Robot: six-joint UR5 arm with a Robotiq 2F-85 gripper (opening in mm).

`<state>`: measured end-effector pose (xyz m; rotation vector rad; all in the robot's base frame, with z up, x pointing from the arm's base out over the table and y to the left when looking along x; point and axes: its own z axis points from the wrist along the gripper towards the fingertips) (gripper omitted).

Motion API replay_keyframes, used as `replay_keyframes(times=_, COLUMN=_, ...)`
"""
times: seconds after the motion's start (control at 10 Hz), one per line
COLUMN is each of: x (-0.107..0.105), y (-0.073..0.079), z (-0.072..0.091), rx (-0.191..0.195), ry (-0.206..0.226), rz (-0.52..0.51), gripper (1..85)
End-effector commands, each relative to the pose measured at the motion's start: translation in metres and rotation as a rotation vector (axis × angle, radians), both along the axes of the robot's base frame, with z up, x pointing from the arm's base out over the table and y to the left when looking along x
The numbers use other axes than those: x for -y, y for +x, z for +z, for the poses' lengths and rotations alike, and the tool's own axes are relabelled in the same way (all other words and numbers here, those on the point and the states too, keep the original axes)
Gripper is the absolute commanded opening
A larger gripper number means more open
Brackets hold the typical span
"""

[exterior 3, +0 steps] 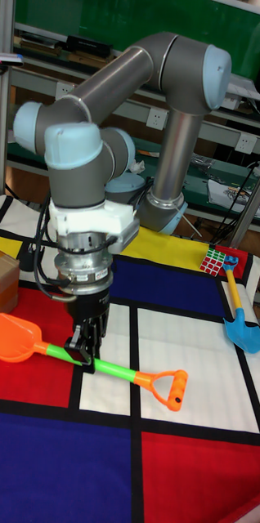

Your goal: Use a shovel to scoop up an object

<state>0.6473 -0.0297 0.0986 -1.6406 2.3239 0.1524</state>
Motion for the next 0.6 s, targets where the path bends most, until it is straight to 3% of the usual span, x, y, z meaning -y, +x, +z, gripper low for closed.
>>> replay_keyframes(times=0.0, x=0.0022, y=-0.0007, z=0.0353, rx=-0.015, ry=-0.004, rz=-0.002, gripper=1.0)
replay_keyframes(times=0.2, x=0.0057, y=0.002, z=0.0349, rx=0.0, ry=-0.021, rz=0.013, gripper=1.0)
replay_keyframes(times=0.5, x=0.0068, y=-0.0015, z=0.034, rx=-0.012, ry=-0.027, rz=0.024, gripper=1.0)
